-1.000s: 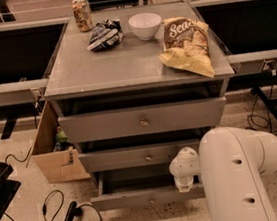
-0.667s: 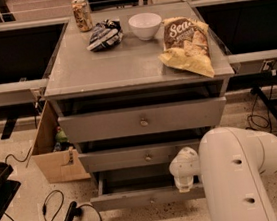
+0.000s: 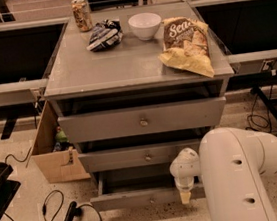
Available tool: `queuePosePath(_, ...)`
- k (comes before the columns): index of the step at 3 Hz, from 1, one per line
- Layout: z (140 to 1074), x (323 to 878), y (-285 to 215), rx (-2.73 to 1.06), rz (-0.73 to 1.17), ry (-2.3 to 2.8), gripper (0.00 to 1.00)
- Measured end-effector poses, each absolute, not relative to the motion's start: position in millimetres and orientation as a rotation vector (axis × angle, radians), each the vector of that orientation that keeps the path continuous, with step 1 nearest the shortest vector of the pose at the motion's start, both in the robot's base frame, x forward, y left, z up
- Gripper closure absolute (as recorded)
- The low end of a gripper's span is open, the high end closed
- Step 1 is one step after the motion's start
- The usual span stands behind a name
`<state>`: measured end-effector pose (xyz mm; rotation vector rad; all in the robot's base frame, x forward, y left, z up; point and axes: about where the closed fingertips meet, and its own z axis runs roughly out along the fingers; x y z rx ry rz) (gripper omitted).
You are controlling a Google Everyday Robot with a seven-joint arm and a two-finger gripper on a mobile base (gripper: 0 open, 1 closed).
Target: Open bottom drawer
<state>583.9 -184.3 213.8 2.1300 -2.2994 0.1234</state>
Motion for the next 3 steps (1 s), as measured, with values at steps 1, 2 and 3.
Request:
queuePosePath(1,214,584,-184,2.130,0.123,-2.299,0.00)
queuePosePath(2,214,584,-184,2.130,0.123,-2.299,0.00)
queuePosePath(3,194,580,-187,2.080,0.053,-2.296,0.18)
